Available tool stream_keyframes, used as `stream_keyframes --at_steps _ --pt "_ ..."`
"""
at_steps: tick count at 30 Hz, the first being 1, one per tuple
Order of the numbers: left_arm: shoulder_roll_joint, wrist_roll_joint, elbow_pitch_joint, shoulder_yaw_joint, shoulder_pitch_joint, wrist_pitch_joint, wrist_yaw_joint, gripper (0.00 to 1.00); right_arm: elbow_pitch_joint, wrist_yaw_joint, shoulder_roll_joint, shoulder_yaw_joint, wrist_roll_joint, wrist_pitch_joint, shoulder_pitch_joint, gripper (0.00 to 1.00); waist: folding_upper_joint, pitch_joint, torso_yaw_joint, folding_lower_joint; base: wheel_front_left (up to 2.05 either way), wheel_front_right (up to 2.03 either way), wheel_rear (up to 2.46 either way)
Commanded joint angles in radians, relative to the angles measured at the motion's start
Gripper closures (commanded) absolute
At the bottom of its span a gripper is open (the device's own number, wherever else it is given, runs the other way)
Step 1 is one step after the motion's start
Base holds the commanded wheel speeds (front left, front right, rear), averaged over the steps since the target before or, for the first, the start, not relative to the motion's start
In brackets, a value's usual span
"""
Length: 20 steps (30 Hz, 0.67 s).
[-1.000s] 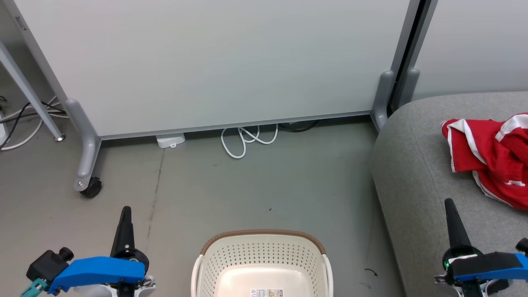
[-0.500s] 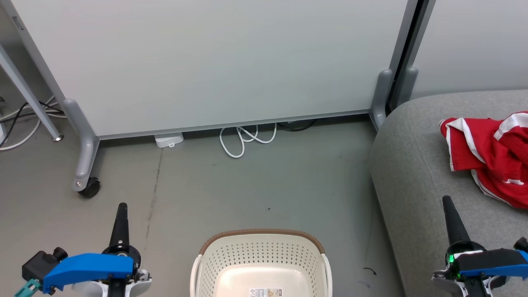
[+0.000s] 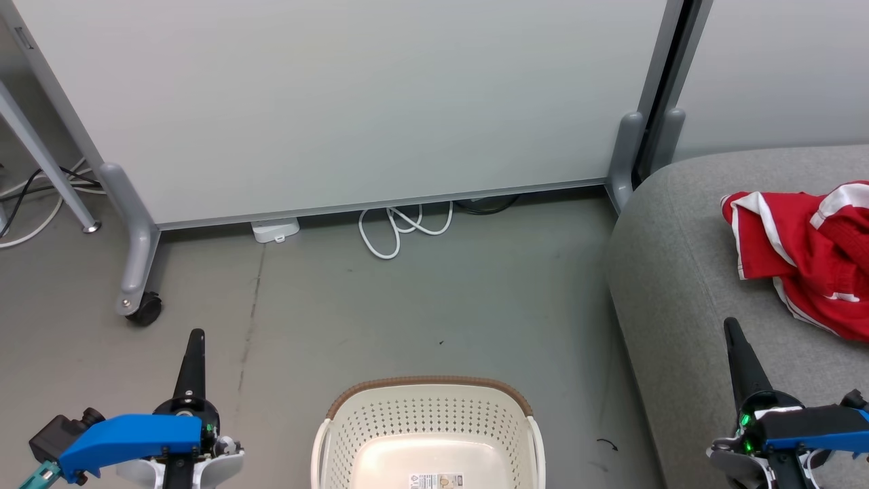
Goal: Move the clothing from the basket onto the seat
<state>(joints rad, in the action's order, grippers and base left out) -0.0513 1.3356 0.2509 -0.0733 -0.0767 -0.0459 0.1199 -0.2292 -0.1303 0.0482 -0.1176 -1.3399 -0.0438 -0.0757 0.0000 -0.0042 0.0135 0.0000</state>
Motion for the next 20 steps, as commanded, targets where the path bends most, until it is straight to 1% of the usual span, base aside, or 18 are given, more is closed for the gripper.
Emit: stream_keyframes --at_steps 1,20 --pt "0.0 0.018 -0.009 -0.006 -0.021 -0.005 0.007 1.0 0.002 -0.001 0.004 0.001 -0.018 -0.007 -0.018 1.0 0.0 0.0 0.0 0.0 0.0 0.0 0.0" --pt "0.001 0.169 -0.008 -0.029 -0.032 -0.043 0.011 1.0 -0.009 -0.001 0.004 0.003 -0.168 -0.044 -0.031 1.0 0.0 0.004 -0.007 0.0 0.0 0.0 0.0"
